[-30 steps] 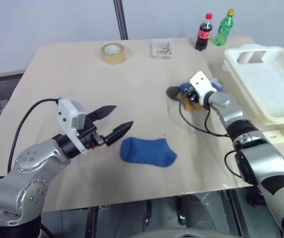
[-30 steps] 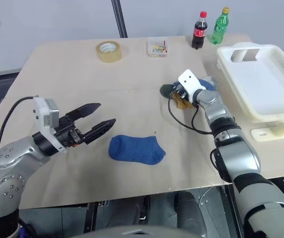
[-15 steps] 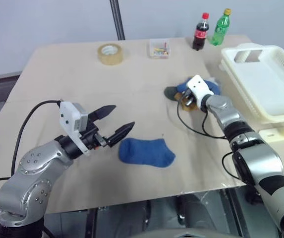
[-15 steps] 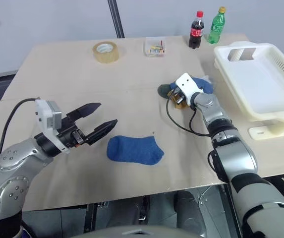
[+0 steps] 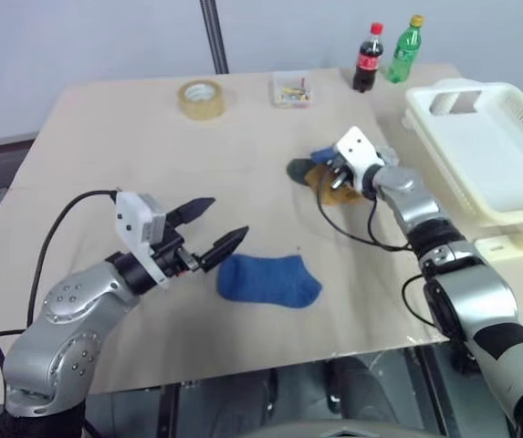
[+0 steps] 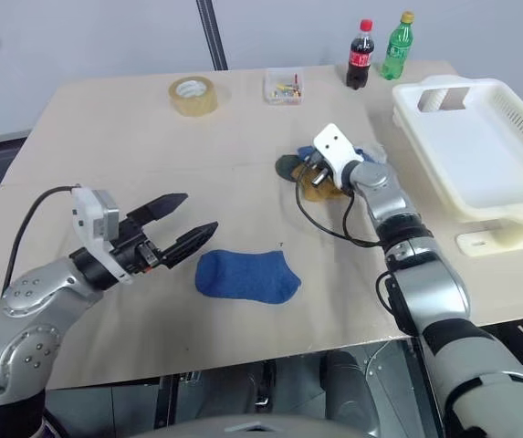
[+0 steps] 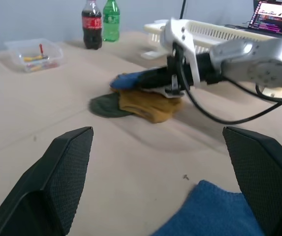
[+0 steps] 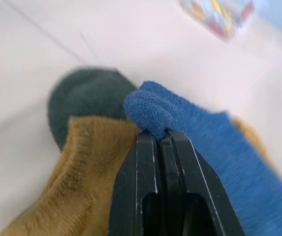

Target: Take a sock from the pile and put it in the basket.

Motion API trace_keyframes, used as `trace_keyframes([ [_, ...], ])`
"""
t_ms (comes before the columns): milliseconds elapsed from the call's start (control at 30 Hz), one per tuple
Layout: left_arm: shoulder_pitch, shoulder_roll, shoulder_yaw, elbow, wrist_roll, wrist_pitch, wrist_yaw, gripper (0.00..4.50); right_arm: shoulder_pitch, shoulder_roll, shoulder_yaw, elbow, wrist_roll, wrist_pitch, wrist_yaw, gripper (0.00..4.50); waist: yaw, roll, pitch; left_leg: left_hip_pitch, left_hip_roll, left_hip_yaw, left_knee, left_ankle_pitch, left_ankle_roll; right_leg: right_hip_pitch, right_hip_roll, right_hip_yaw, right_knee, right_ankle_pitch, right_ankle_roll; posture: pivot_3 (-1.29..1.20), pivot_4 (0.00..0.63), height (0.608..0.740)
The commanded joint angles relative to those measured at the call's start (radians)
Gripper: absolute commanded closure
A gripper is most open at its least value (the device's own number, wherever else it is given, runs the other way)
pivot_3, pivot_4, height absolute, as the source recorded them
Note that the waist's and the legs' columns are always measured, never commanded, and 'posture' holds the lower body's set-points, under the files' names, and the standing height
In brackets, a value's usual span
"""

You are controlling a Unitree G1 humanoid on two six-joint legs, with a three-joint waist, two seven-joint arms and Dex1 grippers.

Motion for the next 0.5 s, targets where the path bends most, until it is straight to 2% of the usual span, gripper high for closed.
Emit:
trace_keyframes([
  [33, 0.005, -0.016, -0.001, 0.002, 0.014, -0.036, 0.013, 0.0, 0.04, 0.023, 0.001, -0.127, 0.017, 0.054, 0.02, 4.44, 0.001, 0.0, 0.0, 0.0, 0.0, 0.0, 0.0, 0.0, 0.0, 0.0, 0.0, 0.0, 0.0, 0.0, 0.0, 0.0, 0.15, 0.74],
  [500, 0.035, -0.011, 0.02, 0.036, 0.031, -0.052, -0.001, 0.0, 0.23, 0.168, 0.116, -0.632, 0.055, 0.373, 0.087, 4.44, 0.0, 0.0, 0.0, 0.0, 0.0, 0.001, 0.0, 0.0, 0.0, -0.004, 0.0, 0.001, 0.004, 0.0, -0.001, 0.0, 0.15, 0.74],
])
